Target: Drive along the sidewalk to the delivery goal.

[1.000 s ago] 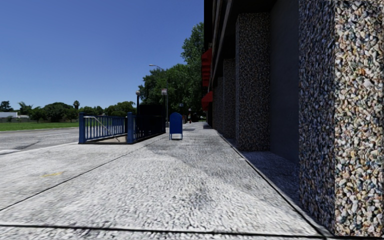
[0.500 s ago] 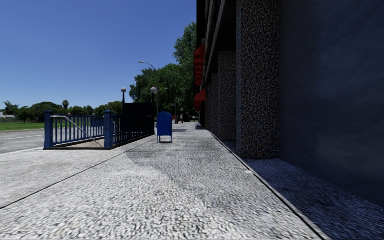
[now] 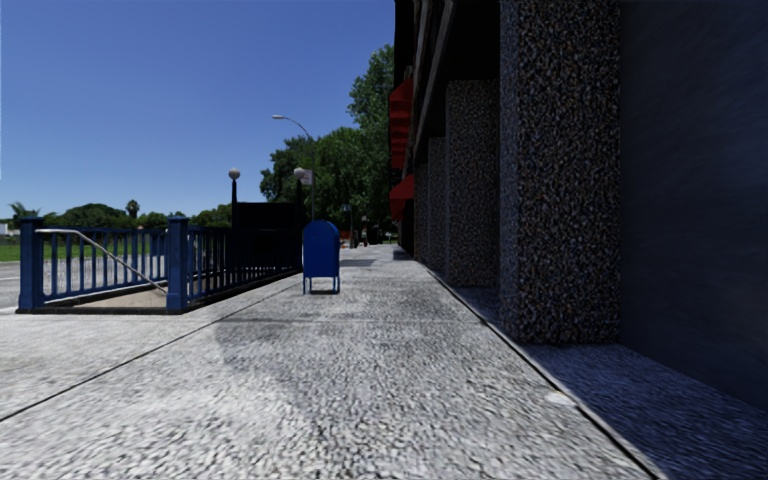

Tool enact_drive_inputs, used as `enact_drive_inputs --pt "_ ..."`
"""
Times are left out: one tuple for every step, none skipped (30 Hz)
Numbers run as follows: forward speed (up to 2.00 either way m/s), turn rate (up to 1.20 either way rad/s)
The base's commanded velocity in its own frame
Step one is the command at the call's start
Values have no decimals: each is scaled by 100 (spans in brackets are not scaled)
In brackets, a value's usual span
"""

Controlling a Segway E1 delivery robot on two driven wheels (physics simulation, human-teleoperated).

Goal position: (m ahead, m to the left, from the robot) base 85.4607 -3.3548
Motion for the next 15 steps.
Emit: enact_drive_inputs --pt "200 0" --pt "200 0" --pt "200 0" --pt "200 0" --pt "200 0" --pt "200 0" --pt "200 0" --pt "200 0" --pt "200 0" --pt "200 0" --pt "200 0" --pt "200 0" --pt "200 0" --pt "200 0" --pt "200 0"
